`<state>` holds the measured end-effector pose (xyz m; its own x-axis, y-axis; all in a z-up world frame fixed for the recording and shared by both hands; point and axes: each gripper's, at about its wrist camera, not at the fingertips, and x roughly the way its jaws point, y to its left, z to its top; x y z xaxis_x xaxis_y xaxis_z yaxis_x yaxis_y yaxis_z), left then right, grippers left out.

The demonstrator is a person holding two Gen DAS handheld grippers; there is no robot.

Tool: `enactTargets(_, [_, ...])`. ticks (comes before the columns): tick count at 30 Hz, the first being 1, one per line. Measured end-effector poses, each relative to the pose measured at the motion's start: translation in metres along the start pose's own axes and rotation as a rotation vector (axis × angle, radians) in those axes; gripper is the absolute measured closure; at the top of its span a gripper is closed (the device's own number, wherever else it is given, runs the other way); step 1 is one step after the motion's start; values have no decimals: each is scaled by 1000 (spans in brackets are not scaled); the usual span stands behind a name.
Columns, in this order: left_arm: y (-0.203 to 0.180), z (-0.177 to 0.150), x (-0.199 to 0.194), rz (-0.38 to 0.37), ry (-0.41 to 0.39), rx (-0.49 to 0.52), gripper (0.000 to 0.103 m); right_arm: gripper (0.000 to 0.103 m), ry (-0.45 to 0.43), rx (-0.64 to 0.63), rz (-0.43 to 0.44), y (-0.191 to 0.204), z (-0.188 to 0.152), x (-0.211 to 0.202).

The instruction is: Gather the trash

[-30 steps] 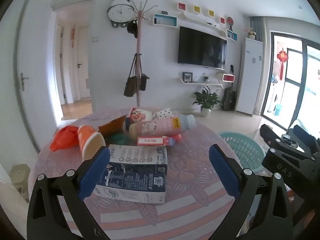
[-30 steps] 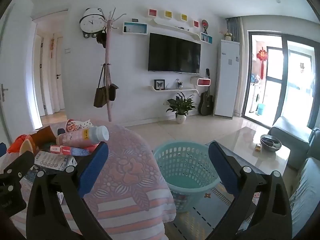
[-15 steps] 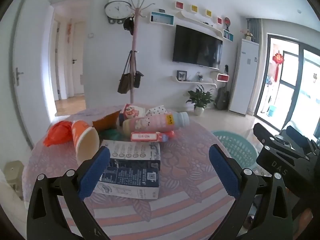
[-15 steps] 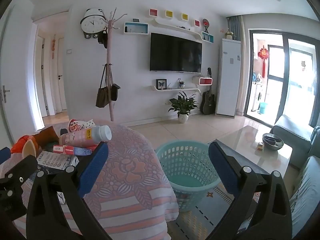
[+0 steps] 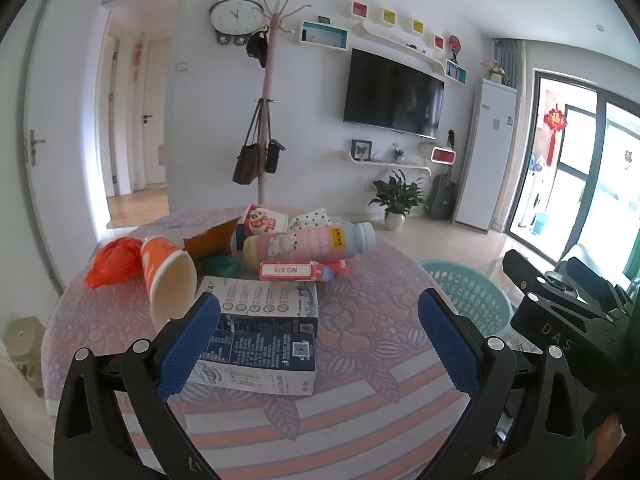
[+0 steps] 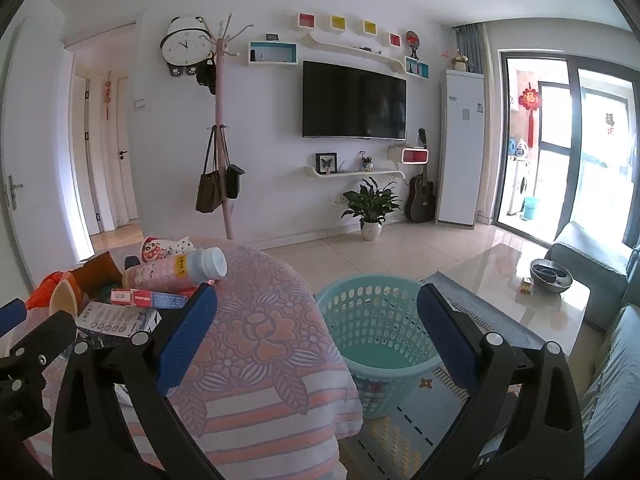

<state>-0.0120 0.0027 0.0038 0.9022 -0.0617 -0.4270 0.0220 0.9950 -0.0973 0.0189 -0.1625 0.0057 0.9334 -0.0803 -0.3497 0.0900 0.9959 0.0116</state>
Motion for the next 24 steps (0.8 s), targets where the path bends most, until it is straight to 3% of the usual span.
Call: enactTargets(24, [-2, -3, -2, 2, -2, 1, 7, 8, 8, -1, 1, 0, -3, 1])
